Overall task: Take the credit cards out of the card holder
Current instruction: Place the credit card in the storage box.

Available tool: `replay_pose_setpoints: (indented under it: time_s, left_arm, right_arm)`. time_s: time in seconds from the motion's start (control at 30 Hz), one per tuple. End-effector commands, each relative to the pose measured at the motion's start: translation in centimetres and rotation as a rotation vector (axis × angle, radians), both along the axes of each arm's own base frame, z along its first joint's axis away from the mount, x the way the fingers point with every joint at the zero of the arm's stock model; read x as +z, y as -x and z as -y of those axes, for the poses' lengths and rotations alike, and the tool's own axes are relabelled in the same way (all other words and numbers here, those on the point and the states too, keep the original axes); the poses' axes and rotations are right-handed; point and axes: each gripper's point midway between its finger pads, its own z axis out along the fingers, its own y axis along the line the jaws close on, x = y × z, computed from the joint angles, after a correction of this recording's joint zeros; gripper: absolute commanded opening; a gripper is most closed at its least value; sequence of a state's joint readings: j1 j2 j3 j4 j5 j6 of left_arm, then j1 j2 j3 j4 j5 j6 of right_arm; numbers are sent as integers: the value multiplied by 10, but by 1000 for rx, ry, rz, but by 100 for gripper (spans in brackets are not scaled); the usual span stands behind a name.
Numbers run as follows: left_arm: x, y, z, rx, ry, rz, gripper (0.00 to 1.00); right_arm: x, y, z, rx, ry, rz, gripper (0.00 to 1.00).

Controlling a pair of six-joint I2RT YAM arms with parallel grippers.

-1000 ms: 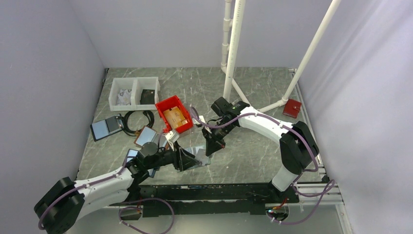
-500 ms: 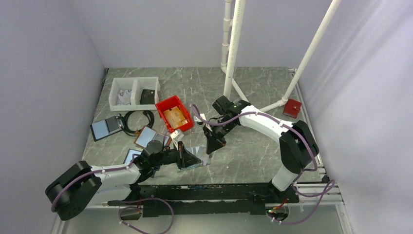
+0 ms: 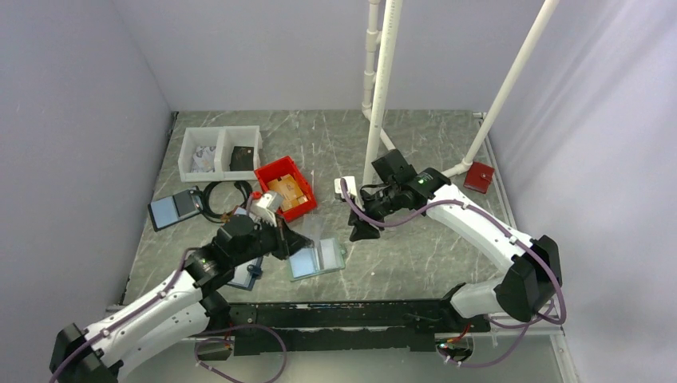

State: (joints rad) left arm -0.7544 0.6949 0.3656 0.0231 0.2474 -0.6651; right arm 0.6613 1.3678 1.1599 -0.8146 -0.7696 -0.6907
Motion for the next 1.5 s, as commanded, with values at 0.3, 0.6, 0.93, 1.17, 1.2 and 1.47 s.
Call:
replay_pose_setpoints:
  time_s: [0.3, 0.6, 0.93, 1.17, 1.2, 1.47]
  left_arm:
    - [35, -84, -95, 270, -327, 33, 0]
    - [40, -172, -186, 434, -423, 33, 0]
    - [53, -239, -266, 644, -521, 138, 0]
    - [32, -267, -307, 707, -625, 127, 0]
    - [29, -271, -311, 710, -617, 117, 0]
    - [-3, -290, -350, 745, -626, 16, 0]
  right_arm:
    - [2, 21, 3, 150, -26, 52, 53]
    - [-6, 25, -1, 167, 6, 52, 53]
    - [-12, 30, -5, 183, 34, 69, 53]
    - [-14, 32, -6, 191, 37, 69, 53]
    - [-14, 33, -7, 193, 39, 67, 53]
    - [-18, 35, -8, 205, 53, 66, 53]
